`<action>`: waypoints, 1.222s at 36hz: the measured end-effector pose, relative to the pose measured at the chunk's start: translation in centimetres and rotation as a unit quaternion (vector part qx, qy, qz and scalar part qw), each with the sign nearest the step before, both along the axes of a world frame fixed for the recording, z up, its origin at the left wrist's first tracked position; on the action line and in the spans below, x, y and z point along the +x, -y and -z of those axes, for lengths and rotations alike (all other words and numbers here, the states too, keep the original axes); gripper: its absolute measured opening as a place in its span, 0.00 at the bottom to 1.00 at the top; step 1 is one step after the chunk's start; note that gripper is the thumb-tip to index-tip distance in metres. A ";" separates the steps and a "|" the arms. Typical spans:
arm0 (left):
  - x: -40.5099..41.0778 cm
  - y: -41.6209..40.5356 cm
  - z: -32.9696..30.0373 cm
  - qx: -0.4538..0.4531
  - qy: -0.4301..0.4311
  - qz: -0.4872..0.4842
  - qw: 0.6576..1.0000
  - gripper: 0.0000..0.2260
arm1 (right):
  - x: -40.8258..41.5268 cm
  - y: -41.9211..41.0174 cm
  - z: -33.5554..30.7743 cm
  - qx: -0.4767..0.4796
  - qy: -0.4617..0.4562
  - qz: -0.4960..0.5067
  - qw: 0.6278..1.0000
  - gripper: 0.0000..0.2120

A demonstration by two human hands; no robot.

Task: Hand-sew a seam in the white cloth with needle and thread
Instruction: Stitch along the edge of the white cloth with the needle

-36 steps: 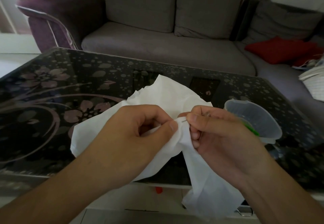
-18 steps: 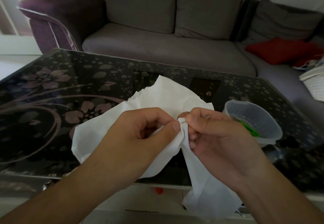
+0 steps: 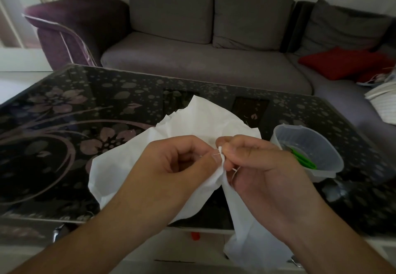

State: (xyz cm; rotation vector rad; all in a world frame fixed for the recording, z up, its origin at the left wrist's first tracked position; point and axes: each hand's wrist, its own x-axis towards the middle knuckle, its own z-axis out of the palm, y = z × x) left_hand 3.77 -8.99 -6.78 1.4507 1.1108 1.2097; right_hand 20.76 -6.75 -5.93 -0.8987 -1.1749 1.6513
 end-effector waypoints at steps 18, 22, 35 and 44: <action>-0.7 -0.4 -0.4 -0.012 0.060 -0.028 0.998 0.07 | 0.7 -0.3 -0.9 0.011 0.112 0.058 0.992 0.06; -0.6 -0.4 -0.3 -0.004 0.057 -0.030 0.998 0.07 | 0.5 -0.1 -0.7 -0.045 0.027 0.059 0.997 0.05; -0.6 -0.2 -0.1 -0.008 -0.002 -0.051 0.999 0.05 | -0.9 0.8 -0.9 -0.025 0.077 0.079 0.994 0.07; -0.9 -0.4 -0.3 -0.028 0.064 -0.027 0.997 0.09 | 0.3 0.1 -1.1 0.057 0.184 0.087 0.978 0.10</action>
